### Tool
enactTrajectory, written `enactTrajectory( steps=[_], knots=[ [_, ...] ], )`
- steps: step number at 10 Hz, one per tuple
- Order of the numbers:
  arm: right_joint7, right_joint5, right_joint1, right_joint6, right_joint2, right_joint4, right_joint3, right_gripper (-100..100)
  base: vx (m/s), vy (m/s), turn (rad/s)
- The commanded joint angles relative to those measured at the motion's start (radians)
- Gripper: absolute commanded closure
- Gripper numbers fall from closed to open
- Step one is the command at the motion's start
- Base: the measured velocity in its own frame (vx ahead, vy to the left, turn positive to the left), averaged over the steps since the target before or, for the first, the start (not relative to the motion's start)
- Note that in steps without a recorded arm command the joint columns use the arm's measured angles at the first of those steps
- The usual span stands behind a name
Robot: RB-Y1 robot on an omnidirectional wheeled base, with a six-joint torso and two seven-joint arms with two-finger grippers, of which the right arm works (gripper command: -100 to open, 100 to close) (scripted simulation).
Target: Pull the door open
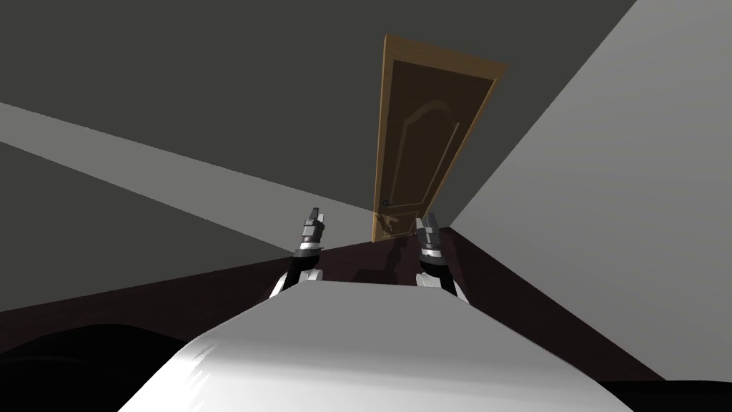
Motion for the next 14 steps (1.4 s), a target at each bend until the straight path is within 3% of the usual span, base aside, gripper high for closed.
enactTrajectory(
  steps=[1,6,9,10,14],
  knots=[
    [-0.007,-0.001,-0.014,-0.006,-0.010,0.044,-0.003,-100,0.052,-0.012,0.054],
    [-0.027,-0.005,-0.047,-0.011,-0.035,0.146,-0.009,-100,0.062,-0.013,0.073],
    [-0.048,-0.009,-0.082,-0.016,-0.062,0.246,-0.015,-100,0.081,-0.024,0.103],
    [-0.048,-0.009,-0.082,-0.016,-0.062,0.255,-0.015,-100,0.064,-0.026,0.035],
    [-0.070,-0.013,-0.119,-0.022,-0.089,0.367,-0.022,-100,0.058,-0.019,0.079]
  ],
)
